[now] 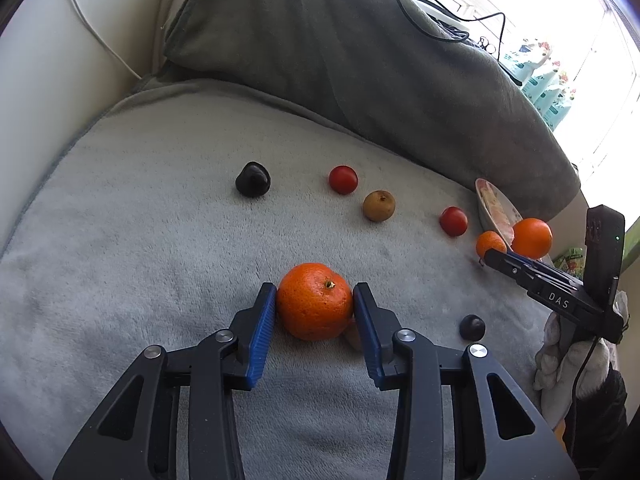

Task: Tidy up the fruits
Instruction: 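Lift both tangerines and carry them over the white plate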

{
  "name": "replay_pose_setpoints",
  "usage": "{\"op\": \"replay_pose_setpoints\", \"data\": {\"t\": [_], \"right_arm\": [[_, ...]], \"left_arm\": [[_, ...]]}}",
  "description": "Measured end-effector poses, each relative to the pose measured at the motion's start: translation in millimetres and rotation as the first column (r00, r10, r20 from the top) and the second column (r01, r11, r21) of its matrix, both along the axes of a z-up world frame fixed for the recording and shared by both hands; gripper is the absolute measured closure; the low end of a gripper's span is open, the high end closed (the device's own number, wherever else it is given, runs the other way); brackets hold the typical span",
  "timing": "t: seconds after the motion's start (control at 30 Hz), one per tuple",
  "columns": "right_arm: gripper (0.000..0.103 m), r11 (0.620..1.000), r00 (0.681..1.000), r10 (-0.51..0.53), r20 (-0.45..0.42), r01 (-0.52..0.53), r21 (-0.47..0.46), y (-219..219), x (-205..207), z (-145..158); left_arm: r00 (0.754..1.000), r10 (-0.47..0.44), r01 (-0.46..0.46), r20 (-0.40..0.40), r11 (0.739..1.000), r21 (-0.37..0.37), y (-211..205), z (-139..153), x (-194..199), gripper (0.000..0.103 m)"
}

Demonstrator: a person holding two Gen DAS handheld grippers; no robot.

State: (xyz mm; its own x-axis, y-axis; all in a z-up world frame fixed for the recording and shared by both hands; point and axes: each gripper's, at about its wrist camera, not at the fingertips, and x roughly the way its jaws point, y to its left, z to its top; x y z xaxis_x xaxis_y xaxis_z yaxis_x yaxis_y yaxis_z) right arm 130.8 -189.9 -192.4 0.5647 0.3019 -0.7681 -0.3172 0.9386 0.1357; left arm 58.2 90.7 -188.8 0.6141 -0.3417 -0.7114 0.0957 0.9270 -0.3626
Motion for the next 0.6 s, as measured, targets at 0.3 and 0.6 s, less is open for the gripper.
{"op": "replay_pose_setpoints", "data": {"t": [0.3,0.6], "right_arm": [[0.068,0.999,0.999,-0.024,0.044,0.022,0.032,-22.2,-10.7,21.1],[0.068,0.998,0.993,-0.068,0.096,0.065,0.026,-56.4,-13.2,49.6]], "left_arm": [[0.999,-0.029,0.029,0.034,1.0,-0.008,-17.0,16.4,1.3,0.065],[0.991,-0.112,0.112,0.076,0.994,0.0,-60.6,33.5,10.5,0.065]]}}
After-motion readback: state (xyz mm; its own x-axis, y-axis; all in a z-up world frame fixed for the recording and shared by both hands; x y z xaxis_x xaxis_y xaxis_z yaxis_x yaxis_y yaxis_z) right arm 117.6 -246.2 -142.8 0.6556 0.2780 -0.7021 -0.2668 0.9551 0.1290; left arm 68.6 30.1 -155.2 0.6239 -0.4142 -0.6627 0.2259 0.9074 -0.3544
